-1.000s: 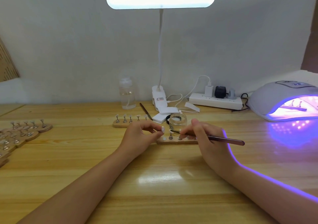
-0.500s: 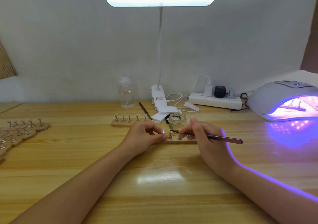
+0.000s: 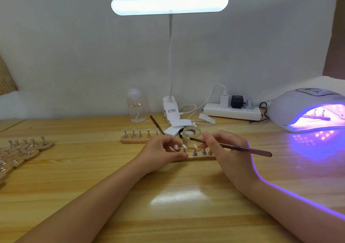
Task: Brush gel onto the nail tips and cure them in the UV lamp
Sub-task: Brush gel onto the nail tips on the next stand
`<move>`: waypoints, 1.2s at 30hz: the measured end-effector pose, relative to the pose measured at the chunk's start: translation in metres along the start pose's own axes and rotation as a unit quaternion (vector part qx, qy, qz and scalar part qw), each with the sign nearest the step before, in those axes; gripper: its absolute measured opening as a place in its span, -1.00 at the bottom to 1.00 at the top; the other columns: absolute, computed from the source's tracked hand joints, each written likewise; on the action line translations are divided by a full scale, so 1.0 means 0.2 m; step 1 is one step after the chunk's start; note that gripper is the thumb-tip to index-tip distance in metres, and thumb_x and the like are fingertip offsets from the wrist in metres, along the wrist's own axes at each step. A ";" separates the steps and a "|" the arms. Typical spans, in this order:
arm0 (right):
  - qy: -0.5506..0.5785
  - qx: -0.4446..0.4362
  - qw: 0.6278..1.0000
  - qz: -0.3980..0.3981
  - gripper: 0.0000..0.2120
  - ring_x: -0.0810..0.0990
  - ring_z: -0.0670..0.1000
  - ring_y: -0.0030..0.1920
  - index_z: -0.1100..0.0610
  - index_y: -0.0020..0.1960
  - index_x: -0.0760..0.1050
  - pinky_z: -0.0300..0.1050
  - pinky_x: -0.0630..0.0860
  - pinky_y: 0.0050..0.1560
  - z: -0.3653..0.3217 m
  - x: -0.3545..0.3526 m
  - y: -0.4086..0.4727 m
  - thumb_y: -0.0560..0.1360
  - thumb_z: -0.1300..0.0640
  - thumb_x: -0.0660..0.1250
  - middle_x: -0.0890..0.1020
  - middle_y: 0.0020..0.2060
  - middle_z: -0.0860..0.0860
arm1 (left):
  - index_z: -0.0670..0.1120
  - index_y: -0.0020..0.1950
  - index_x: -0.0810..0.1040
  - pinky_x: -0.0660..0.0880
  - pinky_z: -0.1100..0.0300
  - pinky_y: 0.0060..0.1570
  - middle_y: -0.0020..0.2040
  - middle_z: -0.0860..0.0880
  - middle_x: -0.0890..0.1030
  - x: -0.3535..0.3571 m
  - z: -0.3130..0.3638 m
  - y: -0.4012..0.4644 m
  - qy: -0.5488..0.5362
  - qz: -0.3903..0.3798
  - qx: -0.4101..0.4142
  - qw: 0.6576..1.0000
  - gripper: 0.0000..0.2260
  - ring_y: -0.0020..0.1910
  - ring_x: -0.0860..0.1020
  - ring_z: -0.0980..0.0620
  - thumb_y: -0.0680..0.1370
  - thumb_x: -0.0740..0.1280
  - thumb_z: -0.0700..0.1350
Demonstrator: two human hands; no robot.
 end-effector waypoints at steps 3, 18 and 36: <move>0.018 0.020 0.999 0.027 -0.84 0.55 -0.21 -0.42 0.08 -0.28 0.61 -0.40 0.44 -0.34 0.03 -0.03 0.01 0.43 0.06 0.32 0.65 -0.41 -0.04 | 0.11 -0.29 0.54 0.36 0.45 -0.25 -0.33 0.19 0.52 0.04 0.04 0.02 0.027 0.003 0.025 0.999 -0.82 -0.32 0.42 0.28 0.33 0.51 -0.10; -0.047 0.042 0.997 0.051 -0.66 0.49 -0.16 -0.57 0.13 -0.32 0.37 -0.35 0.43 -0.46 0.03 -0.14 0.29 0.34 -0.10 0.40 0.63 -0.50 -0.01 | 0.08 -0.32 0.51 0.34 0.52 -0.28 -0.34 0.20 0.52 0.04 0.04 0.01 0.007 0.043 0.058 0.997 -0.78 -0.34 0.44 0.38 0.37 0.48 -0.20; -0.384 0.062 0.913 -0.121 -0.56 0.42 -0.06 -0.43 0.10 -0.43 0.35 -0.17 0.28 -0.40 0.13 0.14 0.47 0.37 -0.20 0.39 0.42 -0.50 -0.05 | 0.08 -0.34 0.53 0.45 0.30 -0.11 -0.28 0.11 0.60 0.03 0.08 -0.02 0.018 0.059 0.092 0.994 -0.77 -0.20 0.52 0.14 0.37 0.46 -0.22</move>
Point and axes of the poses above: each hand's wrist, its own y-axis towards the middle knuckle, its own x-axis out of the palm, z = x × y, the point moved 10 cm from there along y, towards the middle knuckle
